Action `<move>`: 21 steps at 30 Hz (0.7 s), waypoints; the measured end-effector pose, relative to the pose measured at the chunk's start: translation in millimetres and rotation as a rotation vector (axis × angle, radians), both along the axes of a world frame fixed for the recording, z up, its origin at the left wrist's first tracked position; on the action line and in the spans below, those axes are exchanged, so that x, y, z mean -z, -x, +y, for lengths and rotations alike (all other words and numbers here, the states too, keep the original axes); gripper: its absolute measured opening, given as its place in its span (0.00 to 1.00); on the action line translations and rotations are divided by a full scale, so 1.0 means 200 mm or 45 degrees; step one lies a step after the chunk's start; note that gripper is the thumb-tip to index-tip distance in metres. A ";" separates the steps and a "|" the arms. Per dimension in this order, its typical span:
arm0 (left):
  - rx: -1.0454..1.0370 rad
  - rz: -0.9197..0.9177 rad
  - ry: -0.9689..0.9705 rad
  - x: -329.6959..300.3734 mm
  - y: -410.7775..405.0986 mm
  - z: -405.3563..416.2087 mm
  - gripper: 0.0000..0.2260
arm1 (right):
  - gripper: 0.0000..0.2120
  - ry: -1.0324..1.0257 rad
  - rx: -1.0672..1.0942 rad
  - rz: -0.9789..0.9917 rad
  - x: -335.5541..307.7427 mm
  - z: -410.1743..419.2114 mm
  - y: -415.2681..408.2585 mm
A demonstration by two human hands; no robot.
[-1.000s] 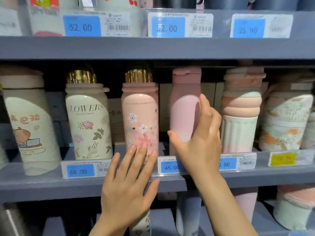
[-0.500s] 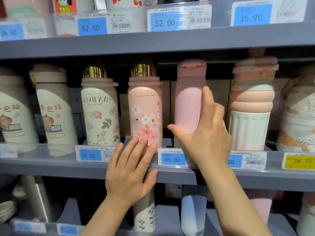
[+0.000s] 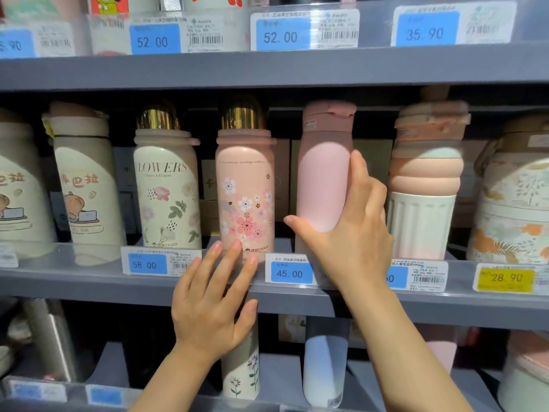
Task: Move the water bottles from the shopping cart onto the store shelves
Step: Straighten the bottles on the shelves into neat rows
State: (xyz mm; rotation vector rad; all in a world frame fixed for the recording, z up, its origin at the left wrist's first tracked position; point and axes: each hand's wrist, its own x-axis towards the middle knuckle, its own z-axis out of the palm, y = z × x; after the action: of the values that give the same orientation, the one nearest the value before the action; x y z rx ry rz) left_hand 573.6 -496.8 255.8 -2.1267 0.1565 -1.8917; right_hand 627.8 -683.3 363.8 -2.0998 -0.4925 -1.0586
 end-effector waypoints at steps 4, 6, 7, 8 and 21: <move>0.006 -0.006 0.005 0.00 -0.01 0.00 0.22 | 0.50 -0.015 -0.002 -0.100 0.02 0.02 -0.01; 0.005 -0.014 0.004 0.00 -0.01 0.00 0.22 | 0.47 -0.019 -0.030 -0.114 0.03 0.01 0.00; -0.001 -0.017 0.004 0.00 -0.01 0.00 0.22 | 0.46 -0.016 -0.059 -0.104 0.02 0.01 0.00; -0.006 -0.017 0.005 0.00 -0.01 0.01 0.22 | 0.45 -0.012 -0.094 -0.079 0.02 0.00 0.01; -0.019 -0.017 0.014 -0.01 0.00 0.00 0.22 | 0.51 -0.030 -0.113 0.042 0.00 -0.03 -0.01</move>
State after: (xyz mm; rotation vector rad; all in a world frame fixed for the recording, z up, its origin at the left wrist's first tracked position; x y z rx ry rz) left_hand 574.6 -497.2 257.0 -2.1156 0.1275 -1.9025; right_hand 630.0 -689.8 363.0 -2.0521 -0.5490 -0.9734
